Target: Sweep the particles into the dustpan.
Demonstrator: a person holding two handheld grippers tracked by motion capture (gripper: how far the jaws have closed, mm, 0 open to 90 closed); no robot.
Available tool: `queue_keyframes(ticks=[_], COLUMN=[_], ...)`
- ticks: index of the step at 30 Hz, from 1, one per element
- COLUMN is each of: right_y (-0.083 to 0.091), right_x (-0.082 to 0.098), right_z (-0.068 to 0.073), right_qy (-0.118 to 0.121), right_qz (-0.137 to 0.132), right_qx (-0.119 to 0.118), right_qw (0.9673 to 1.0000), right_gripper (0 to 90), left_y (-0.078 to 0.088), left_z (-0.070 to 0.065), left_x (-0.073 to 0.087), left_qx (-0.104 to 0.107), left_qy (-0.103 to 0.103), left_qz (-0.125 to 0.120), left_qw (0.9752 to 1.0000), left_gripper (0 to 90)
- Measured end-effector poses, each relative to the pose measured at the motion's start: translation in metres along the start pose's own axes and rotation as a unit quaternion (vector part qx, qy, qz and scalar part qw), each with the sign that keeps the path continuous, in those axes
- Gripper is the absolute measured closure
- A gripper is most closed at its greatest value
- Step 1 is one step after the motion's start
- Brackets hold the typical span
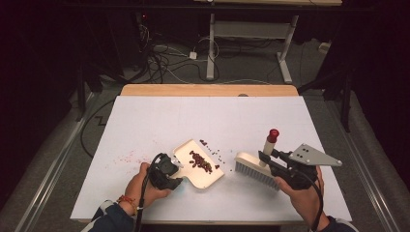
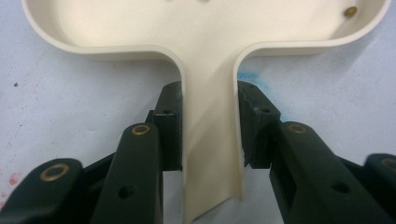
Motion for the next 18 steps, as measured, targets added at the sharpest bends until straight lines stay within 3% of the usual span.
queue_keyframes(ticks=[3,12,18], right_y=[-0.007,-0.049,-0.048], right_x=[0.0,-0.032,-0.046], right_z=[0.003,0.019,0.021], right_qy=[0.006,0.025,0.021], right_qz=[0.007,-0.018,-0.047], right_qx=[-0.006,-0.004,-0.012], right_qw=[0.9999,0.9995,0.9986], right_gripper=[70.5,70.5,70.5], left_y=[0.0,0.0,0.0], left_z=[0.0,0.002,0.005], left_x=[-0.001,-0.001,0.0], left_qx=[-0.001,0.005,0.013], left_qy=[0.001,-0.001,0.001], left_qz=[0.0,0.0,-0.002], left_qw=[1.0,1.0,0.9999], left_gripper=[64.0,64.0,64.0])
Point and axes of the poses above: each handheld gripper's, and its own axes: y roughly backward along the jaws, x roughly out of its underside, z roughly to its left, the point moved 3 cm from there along -y, roughly forward along the jaws, and after that the axes turned 13 degrees about z, right-handed, at the moved point
